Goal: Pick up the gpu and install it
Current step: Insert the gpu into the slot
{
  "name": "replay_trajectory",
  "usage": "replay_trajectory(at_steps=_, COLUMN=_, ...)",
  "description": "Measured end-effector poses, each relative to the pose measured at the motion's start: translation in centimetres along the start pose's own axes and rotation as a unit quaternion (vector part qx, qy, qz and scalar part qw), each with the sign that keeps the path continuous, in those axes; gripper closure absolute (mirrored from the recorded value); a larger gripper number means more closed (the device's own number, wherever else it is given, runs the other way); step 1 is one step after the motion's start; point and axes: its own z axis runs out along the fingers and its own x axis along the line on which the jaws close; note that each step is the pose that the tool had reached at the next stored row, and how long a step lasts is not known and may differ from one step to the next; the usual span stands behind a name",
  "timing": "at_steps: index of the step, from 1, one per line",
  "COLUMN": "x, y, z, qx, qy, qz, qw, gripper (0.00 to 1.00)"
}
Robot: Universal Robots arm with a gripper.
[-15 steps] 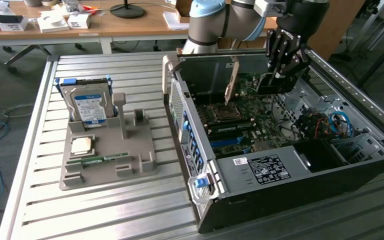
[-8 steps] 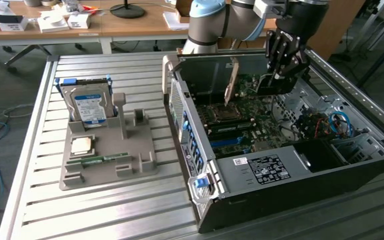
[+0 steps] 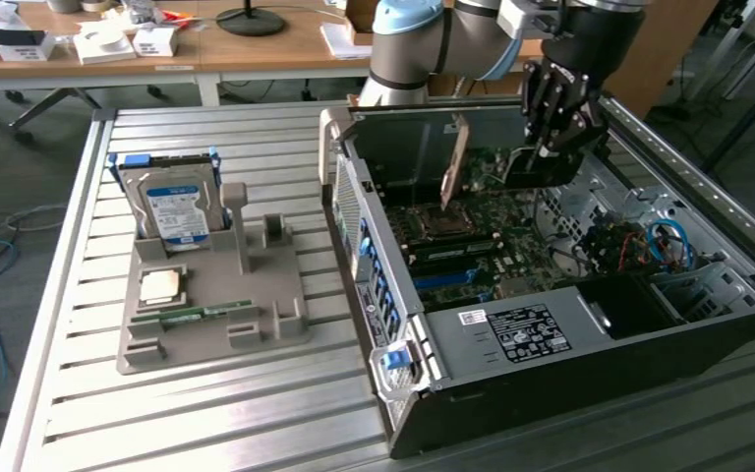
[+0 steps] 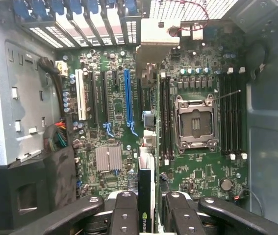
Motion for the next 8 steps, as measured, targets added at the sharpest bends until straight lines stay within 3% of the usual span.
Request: replay_trajectory(at_steps=8, x=0.00, y=0.00, z=0.28, qx=0.0000, qy=0.0001, qz=0.000, qw=1.0000, gripper=0.74)
